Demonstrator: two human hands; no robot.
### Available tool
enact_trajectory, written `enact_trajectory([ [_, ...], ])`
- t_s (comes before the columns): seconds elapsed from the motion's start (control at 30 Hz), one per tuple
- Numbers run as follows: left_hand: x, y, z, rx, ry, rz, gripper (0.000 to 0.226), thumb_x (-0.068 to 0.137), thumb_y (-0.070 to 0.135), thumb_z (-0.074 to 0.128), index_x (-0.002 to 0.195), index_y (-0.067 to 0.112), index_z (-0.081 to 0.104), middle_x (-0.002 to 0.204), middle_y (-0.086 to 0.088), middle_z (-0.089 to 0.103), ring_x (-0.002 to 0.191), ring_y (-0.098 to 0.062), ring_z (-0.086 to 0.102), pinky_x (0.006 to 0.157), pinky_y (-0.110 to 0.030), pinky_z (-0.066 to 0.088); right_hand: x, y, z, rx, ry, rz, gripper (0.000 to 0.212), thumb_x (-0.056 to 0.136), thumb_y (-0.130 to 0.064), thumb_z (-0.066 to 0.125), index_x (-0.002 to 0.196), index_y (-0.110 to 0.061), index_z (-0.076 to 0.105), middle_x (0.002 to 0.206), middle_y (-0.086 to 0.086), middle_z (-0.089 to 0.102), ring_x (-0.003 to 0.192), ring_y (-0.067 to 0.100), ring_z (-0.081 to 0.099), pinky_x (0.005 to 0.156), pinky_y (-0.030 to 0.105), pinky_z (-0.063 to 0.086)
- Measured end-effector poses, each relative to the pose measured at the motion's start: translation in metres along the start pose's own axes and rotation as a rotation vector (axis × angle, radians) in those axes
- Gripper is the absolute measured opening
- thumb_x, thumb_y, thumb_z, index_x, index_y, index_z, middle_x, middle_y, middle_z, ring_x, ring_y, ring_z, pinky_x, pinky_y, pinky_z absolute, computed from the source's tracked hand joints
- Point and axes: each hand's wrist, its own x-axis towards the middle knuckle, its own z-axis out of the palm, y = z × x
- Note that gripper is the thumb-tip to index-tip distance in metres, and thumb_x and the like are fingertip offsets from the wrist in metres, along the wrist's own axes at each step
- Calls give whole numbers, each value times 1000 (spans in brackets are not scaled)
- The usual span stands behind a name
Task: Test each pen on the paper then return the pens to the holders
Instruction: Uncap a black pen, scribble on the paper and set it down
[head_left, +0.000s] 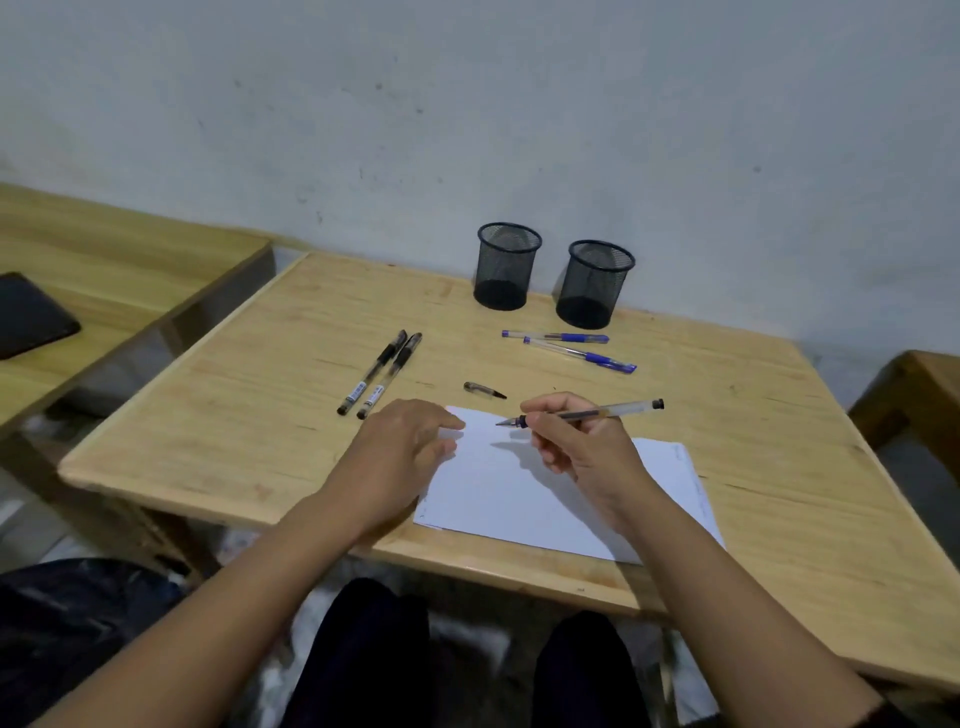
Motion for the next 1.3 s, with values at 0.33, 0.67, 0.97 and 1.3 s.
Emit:
enact_trajectory([
  [0.33,-35,-25,-7,-17,-14,21,29,77,36,60,98,21,72,98,6,72,97,-13,63,86,-21,43,6,12,44,-47,-267,106,15,90,1,50,89,1,64,68,17,62,50,18,52,41,21,37],
  [0.67,-35,-28,-5,-36,5,39,27,77,31,62,100,20,71,99,4,73,99,-13,62,88,-23,45,8,24,57,-458,-246,-140,11,83,-5,54,76,-7,63,73,25,58,61,21,46,55,28,38],
  [0.97,-35,-32,-2,-29,16,43,23,80,25,68,103,21,70,101,5,72,103,-11,60,88,-14,38,5,24,58,-520,-297,-186,10,83,-7,55,75,-5,62,66,16,54,56,12,41,52,21,34],
  [1.3,-35,-32,-1,-33,20,43,23,80,24,69,103,21,71,103,5,72,104,-9,60,90,-17,38,5,26,57,-521,-318,-217,10,81,-10,56,74,-3,61,72,23,56,59,18,43,54,24,35],
])
